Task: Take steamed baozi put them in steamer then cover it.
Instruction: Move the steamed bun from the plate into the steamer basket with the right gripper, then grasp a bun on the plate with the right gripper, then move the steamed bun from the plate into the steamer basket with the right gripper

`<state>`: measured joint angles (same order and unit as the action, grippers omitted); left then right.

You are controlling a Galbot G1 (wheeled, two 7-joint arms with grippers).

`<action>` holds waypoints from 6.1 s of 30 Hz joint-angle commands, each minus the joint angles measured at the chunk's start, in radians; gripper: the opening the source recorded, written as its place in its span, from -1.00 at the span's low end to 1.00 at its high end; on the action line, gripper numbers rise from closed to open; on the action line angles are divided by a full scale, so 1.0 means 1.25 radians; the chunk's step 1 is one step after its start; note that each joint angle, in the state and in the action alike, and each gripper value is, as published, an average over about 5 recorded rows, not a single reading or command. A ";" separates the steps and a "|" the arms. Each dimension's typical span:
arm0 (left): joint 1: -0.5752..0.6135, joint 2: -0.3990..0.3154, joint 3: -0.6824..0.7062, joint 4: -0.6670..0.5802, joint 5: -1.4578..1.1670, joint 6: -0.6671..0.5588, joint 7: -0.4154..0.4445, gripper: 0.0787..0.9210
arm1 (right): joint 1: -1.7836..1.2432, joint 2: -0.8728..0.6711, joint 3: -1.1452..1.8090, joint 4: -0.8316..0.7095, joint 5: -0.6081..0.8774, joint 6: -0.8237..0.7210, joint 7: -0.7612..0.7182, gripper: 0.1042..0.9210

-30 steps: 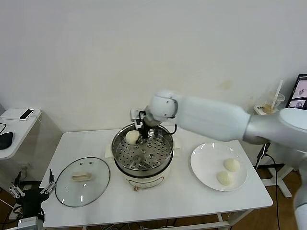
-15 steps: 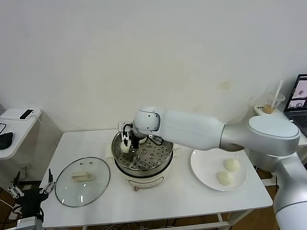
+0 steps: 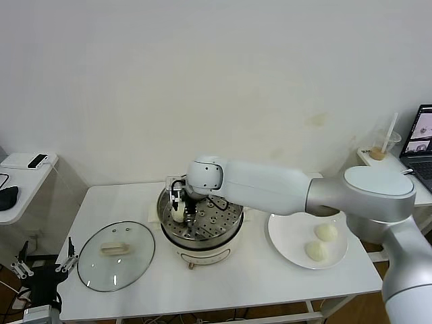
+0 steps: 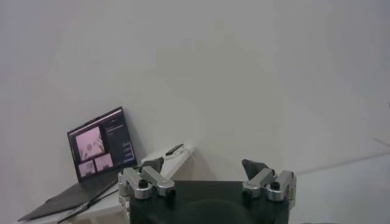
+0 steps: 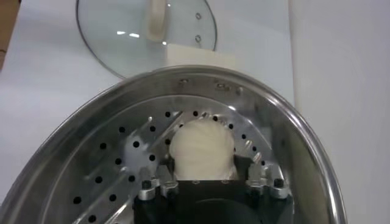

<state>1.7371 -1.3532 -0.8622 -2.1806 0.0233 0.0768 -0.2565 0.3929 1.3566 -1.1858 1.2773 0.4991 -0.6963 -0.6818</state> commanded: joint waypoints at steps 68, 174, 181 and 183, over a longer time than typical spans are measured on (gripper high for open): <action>-0.002 0.022 0.012 0.035 0.005 0.010 0.005 0.77 | -0.496 -0.625 0.417 0.085 -0.598 0.375 -0.322 0.76; 0.015 -0.003 -0.048 0.019 -0.016 0.007 0.004 0.77 | 0.055 -0.103 -0.086 0.086 -0.452 0.747 -0.265 0.18; 0.012 -0.001 -0.047 0.021 -0.016 0.007 0.004 0.77 | 0.063 -0.105 -0.077 0.079 -0.439 0.754 -0.243 0.52; 0.011 0.000 -0.047 0.021 -0.017 0.007 0.004 0.77 | 0.067 -0.106 -0.070 0.078 -0.436 0.755 -0.240 0.65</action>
<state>1.7508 -1.3526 -0.9219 -2.1558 0.0026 0.0857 -0.2519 0.4761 1.2180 -1.2750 1.3736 -0.0401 0.2220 -0.9904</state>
